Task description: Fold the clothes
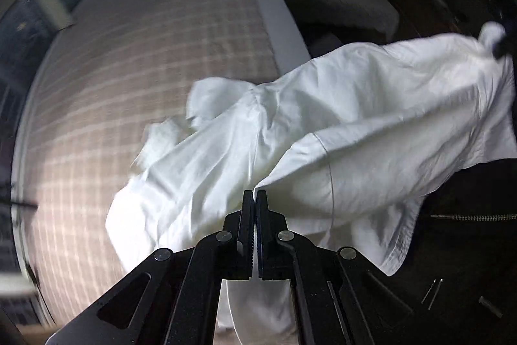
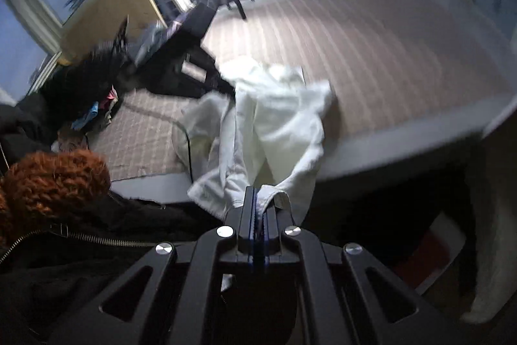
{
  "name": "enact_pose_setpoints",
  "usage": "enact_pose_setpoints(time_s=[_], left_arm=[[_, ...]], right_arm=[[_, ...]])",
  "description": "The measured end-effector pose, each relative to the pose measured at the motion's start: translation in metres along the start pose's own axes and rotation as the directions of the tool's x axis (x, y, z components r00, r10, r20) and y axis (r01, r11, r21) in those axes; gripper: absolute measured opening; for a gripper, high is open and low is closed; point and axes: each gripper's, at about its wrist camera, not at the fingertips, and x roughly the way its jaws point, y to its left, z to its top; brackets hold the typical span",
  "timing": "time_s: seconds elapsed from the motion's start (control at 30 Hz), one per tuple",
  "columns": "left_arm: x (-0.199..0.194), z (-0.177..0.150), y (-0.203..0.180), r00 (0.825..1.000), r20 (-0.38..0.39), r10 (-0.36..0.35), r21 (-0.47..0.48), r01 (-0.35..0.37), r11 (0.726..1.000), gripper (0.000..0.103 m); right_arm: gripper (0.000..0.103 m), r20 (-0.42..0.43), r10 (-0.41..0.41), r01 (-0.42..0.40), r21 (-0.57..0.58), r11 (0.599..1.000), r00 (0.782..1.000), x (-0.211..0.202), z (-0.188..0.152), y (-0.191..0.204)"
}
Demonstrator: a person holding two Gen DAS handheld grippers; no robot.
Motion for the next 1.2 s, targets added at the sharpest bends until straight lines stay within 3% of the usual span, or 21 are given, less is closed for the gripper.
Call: enact_pose_setpoints(time_s=[0.17,0.27,0.37,0.47,0.53,0.6,0.8,0.87,1.0,1.07,1.2], left_arm=[[-0.002,0.04,0.008,0.999,-0.041,0.0,0.126,0.005,0.992,0.003],[0.016,0.071,0.016,0.998,-0.059,-0.031,0.137,0.039,0.99,0.003],[0.06,0.09,0.017,0.988,-0.15,-0.044,0.171,0.07,0.983,0.006],[0.066,0.091,0.028,0.984,-0.173,-0.051,0.152,0.078,0.985,0.02],[0.049,0.085,0.047,0.988,-0.147,-0.055,0.109,0.071,0.991,0.042],[0.035,0.075,0.062,0.988,-0.143,-0.065,0.072,0.076,0.995,0.051],[0.045,0.06,0.078,0.976,-0.209,-0.069,0.04,0.079,0.996,0.053],[0.046,0.069,0.093,0.975,-0.186,-0.124,-0.005,0.125,0.992,0.053],[0.043,0.081,0.12,0.979,-0.17,-0.113,0.012,0.117,0.993,0.049],[0.06,0.083,0.128,0.965,-0.218,-0.147,0.006,0.152,0.988,0.048],[0.072,0.073,0.112,0.944,-0.294,-0.146,0.067,0.173,0.983,0.045]], right_arm=[[0.003,-0.041,-0.004,0.01,0.144,0.99,0.999,0.017,-0.034,-0.019],[0.003,-0.046,-0.016,0.025,0.204,0.979,0.999,0.025,-0.046,-0.029],[0.003,-0.043,-0.043,0.05,0.189,0.981,0.998,0.03,-0.041,-0.031],[0.003,-0.066,-0.068,0.078,0.167,0.983,0.996,0.03,-0.041,-0.033],[0.003,-0.071,-0.064,0.076,0.18,0.981,0.995,0.031,-0.042,-0.036],[0.003,-0.078,-0.063,0.077,0.191,0.979,0.995,0.036,-0.043,-0.043],[0.003,-0.089,-0.03,0.046,0.186,0.982,0.996,0.048,-0.035,-0.052],[0.003,-0.095,-0.022,0.039,0.18,0.983,0.995,0.05,-0.031,-0.054],[0.003,-0.108,-0.016,0.036,0.185,0.982,0.994,0.052,-0.029,-0.06],[0.003,-0.111,-0.015,0.035,0.188,0.981,0.994,0.052,-0.029,-0.063],[0.003,-0.101,-0.005,0.025,0.201,0.979,0.995,0.05,-0.029,-0.068]])
